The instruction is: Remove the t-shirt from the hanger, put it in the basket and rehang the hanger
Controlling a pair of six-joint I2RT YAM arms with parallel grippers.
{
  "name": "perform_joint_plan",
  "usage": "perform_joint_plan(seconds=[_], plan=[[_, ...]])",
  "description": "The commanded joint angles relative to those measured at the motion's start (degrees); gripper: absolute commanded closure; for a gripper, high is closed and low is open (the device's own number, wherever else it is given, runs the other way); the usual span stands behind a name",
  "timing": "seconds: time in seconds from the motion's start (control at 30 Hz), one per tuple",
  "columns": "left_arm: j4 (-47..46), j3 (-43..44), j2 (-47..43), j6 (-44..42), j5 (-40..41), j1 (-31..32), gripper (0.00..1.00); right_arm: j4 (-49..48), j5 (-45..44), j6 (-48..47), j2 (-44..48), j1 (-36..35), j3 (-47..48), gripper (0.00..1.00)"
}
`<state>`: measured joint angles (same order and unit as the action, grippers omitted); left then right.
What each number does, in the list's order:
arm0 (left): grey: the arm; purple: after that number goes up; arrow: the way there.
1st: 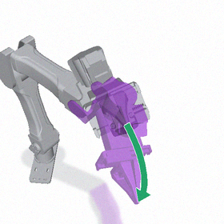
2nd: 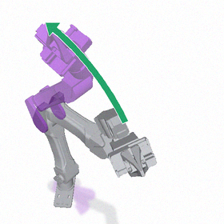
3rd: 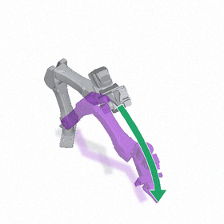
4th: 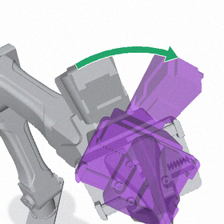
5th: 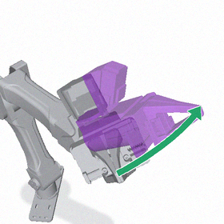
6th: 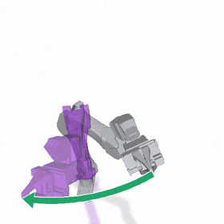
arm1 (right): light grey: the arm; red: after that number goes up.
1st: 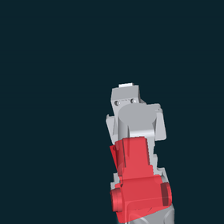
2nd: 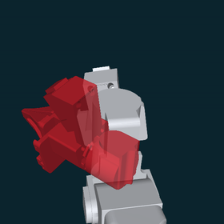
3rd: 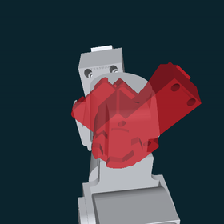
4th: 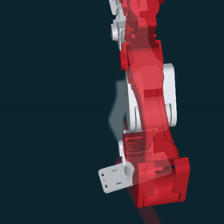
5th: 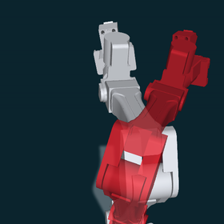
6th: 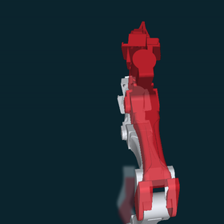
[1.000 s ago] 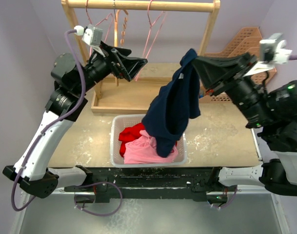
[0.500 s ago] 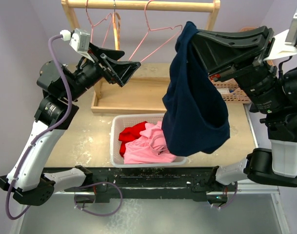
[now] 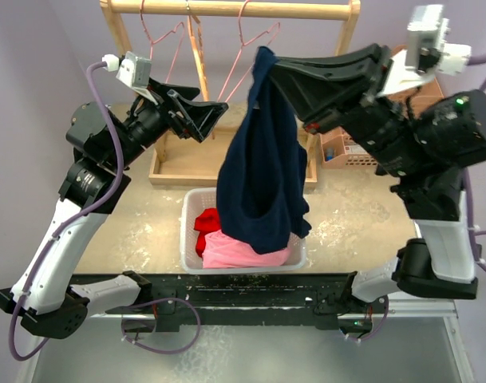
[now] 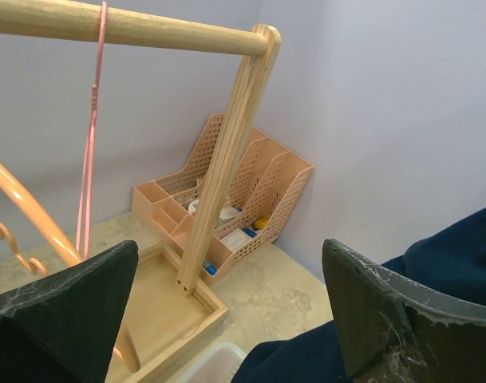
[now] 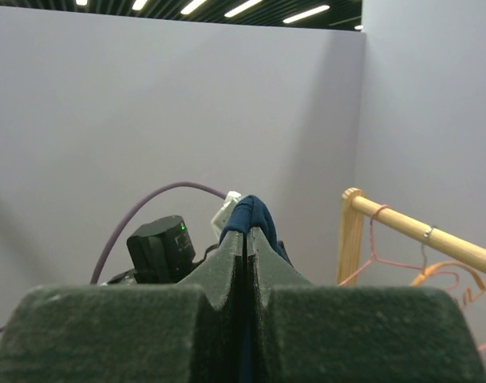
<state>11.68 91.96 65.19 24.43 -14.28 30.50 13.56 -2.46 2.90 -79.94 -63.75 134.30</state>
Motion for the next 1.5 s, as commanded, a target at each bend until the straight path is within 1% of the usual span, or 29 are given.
perform_joint_plan(seconds=[0.0, 0.07, 0.13, 0.3, 0.43, 0.5, 0.57, 0.73, 0.77, 0.8, 0.83, 1.0, 1.13, 1.23, 1.37, 1.47], plan=[[-1.79, -0.42, -1.49, -0.91, 1.81, -0.09, 0.01, -1.18, 4.67, 2.48, -6.91, -0.23, 7.73, 1.00], [-1.64, -0.69, -1.92, -1.12, 2.53, -0.09, 0.01, -1.17, 5.80, 2.80, -9.06, -0.19, 10.15, 1.00], [-1.66, -0.83, -2.52, -1.44, 3.47, -0.09, 0.01, -2.09, 6.65, 3.13, -9.87, -0.19, 9.79, 1.00], [-1.64, -1.41, -3.47, -2.02, 5.07, -0.09, 0.01, -6.61, 9.46, 4.43, -10.06, -0.20, 6.76, 1.00], [-1.66, -1.98, -3.54, -2.10, 4.97, -0.09, 0.01, -7.47, 11.33, 5.88, -9.78, -0.23, 4.33, 1.00], [-1.90, -2.45, -3.47, -2.06, 4.65, -0.09, 0.01, -7.77, 11.31, 6.54, -8.57, -0.22, 1.13, 1.00], [-2.08, -2.98, -3.56, -2.00, 4.34, -0.09, 0.01, -9.57, 10.17, 7.05, -4.87, -0.20, -5.14, 1.00], [-2.43, -3.86, -3.96, -1.93, 3.80, -0.09, 0.01, -16.87, 3.94, 9.28, 7.90, -0.19, -28.33, 1.00], [-2.52, -4.10, -4.01, -1.97, 3.58, -0.09, 0.01, -17.32, 2.24, 10.00, 10.09, -0.16, -33.78, 1.00], [-2.58, -4.25, -4.14, -1.93, 3.26, -0.09, 0.01, -17.73, 0.61, 10.43, 12.49, -0.22, -36.24, 1.00], [-2.73, -4.67, -4.26, -1.93, 2.79, -0.11, 0.01, -18.07, -1.39, 10.94, 14.77, -0.24, -41.36, 1.00], [-4.00, -7.21, -5.14, -2.57, -0.28, -0.09, 0.01, -16.96, -10.74, 16.71, 25.55, -0.22, -57.87, 1.00], [-4.21, -9.74, -6.60, -2.47, -1.42, -0.09, 0.01, -10.98, -17.99, 21.63, 31.94, -0.21, -66.00, 1.00], [-4.36, -11.66, -8.39, -2.44, -2.08, -0.09, 0.01, -6.35, -20.23, 25.83, 33.99, -0.23, -70.65, 1.00], [-3.87, -13.88, -10.12, -2.62, -4.71, -0.09, 0.01, -2.58, -20.89, 30.06, 33.77, -0.24, -75.81, 1.00], [-2.46, -15.47, -11.42, -2.89, -6.48, -0.09, 0.01, 1.38, -20.16, 32.17, 31.06, -0.17, -78.85, 1.00]])
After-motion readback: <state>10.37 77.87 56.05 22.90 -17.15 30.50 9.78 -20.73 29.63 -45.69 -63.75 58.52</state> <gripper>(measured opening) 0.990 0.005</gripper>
